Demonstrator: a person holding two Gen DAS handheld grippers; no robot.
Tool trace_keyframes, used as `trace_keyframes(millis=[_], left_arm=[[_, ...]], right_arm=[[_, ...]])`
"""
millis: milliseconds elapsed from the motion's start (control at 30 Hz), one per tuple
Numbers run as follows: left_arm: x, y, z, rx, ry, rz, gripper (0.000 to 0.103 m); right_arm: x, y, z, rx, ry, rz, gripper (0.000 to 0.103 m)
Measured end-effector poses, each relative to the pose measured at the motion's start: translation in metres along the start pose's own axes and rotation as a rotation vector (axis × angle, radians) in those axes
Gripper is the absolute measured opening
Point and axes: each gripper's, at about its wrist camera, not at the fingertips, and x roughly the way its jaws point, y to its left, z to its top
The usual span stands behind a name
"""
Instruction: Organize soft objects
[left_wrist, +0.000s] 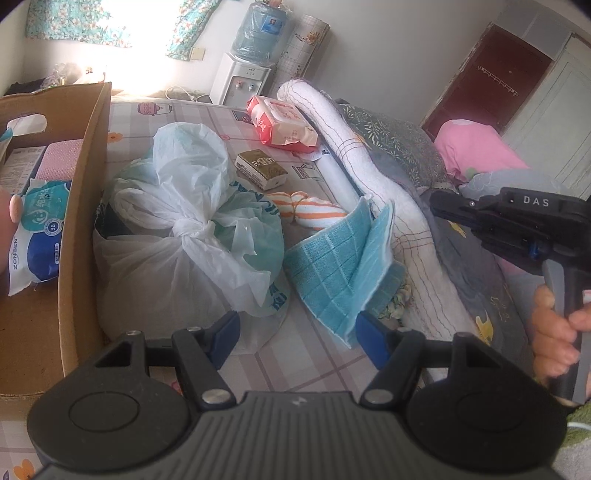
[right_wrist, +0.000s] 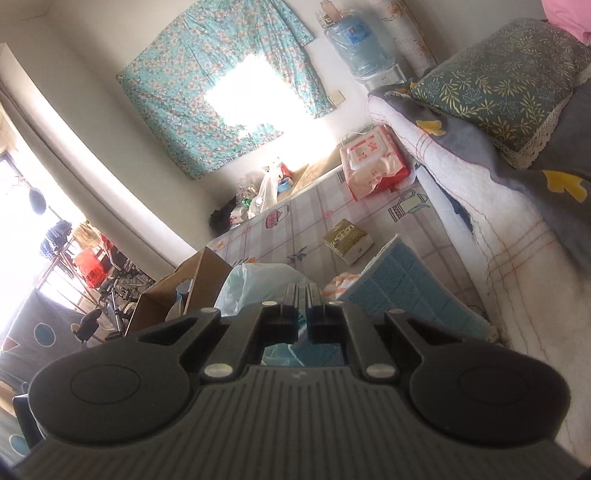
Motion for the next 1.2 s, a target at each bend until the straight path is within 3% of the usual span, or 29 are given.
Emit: trace_keyframes(millis=[133, 333, 500, 767, 933, 1000, 1200], left_arm=[[0.009, -0.001, -0.003, 0.007, 0.028, 0.003, 0.07], [0.014, -0.007, -0.002, 0.03, 0.027, -0.001, 0.07], [0.022, -0.006, -0.001, 0.043, 0.034, 0.017, 0.07], [0.033, -0.004, -0.001, 0.047, 0.064, 0.023, 0.07], [0.028, -0.004, -0.001, 0.04, 0.049, 0.031, 0.07], [0.024, -0.005, 0.0, 0.04, 0.04, 0.034, 0.07], [0.02, -0.01, -0.002, 0.052, 0.031, 0.027, 0.07]], right_arm=[[-0.01, -0.018, -0.03, 0.042, -0.021, -0.013, 0.003], [0.003, -0.038, -0.045, 0.102, 0.01, -0.016, 0.007], [0.017, -0.061, -0.07, 0.17, 0.037, -0.065, 0.023], [0.062, -0.101, -0.117, 0.29, 0.098, -0.15, 0.032], [0.081, -0.095, -0.125, 0.23, 0.049, -0.147, 0.027], [0.086, -0.093, -0.127, 0.217, 0.064, -0.16, 0.008], [0.069, -0.09, -0.132, 0.204, 0.123, -0.105, 0.006]])
